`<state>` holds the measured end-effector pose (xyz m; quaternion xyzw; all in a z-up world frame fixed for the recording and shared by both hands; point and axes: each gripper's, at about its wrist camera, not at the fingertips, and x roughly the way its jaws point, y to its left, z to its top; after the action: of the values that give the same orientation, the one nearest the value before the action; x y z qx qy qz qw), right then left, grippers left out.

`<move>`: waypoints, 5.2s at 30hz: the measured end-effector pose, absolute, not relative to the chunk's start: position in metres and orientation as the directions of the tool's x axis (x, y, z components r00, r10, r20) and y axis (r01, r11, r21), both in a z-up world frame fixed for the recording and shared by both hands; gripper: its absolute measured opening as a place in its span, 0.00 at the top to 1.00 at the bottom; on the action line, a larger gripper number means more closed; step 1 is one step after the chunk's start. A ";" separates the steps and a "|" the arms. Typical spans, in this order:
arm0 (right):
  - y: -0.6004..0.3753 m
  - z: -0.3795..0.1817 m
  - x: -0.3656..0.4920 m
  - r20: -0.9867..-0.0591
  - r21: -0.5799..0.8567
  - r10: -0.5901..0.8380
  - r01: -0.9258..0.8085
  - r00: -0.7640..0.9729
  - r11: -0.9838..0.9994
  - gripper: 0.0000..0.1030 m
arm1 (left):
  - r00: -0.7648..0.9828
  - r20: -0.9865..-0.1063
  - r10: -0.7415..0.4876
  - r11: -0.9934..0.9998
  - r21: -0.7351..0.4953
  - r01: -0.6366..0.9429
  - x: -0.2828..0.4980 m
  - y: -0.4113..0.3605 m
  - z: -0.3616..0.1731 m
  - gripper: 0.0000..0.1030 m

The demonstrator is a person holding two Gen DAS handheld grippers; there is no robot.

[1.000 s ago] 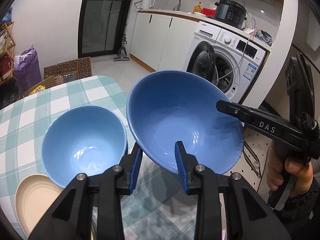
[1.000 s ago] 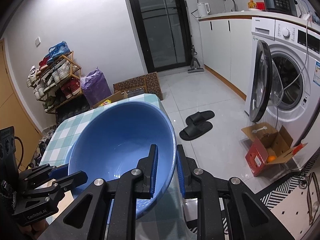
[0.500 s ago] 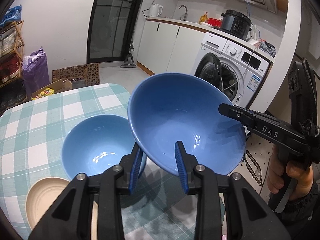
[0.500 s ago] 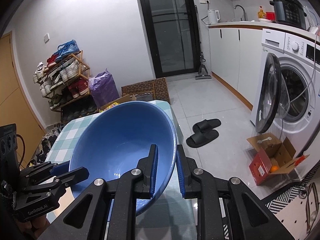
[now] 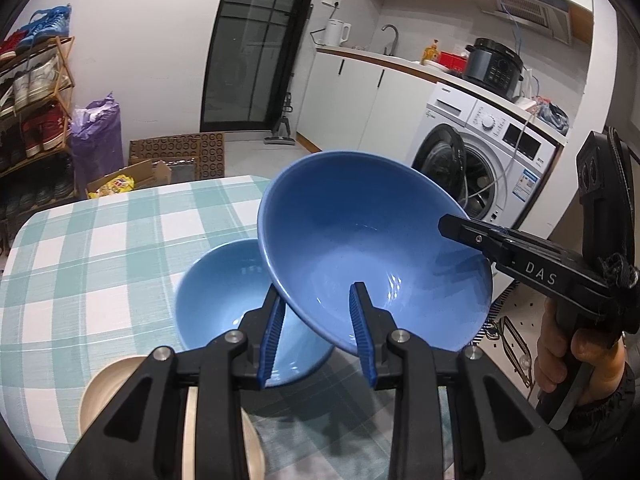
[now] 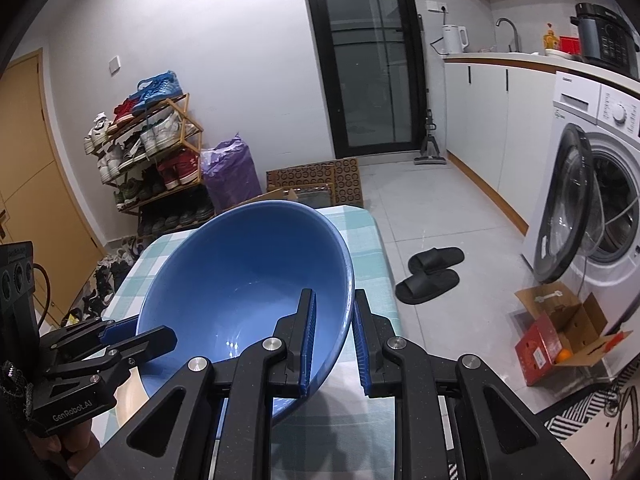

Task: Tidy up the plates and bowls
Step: 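Lift the blue bowl with both grippers and carry it over the bowl stack, then lower the held blue bowl with both grippers into the other blue bowl, then open both grippers to release the bowl on the bowl stack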

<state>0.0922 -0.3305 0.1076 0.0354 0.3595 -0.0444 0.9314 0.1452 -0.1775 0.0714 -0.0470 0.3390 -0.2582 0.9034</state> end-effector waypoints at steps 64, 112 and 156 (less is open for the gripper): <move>-0.271 0.015 0.183 -0.784 -0.040 -0.052 0.033 0.619 0.999 0.82 | 0.618 -0.675 -0.403 0.915 -0.277 0.294 0.193 -0.131 0.005 0.69; -0.268 -0.018 0.180 -0.806 -0.118 -0.106 0.017 0.582 0.993 0.78 | 0.633 -0.695 -0.340 0.935 -0.175 0.310 0.194 -0.137 -0.006 0.68; -0.292 0.018 0.143 -0.744 0.034 -0.008 0.050 0.668 0.998 0.02 | 0.687 -0.640 -0.344 0.935 -0.165 0.314 0.186 -0.103 0.013 0.01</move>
<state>0.1429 -0.2922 0.0177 0.0254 0.4073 -0.0158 0.9128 0.1856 -0.1030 0.0125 -0.0211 0.3525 -0.1792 0.9183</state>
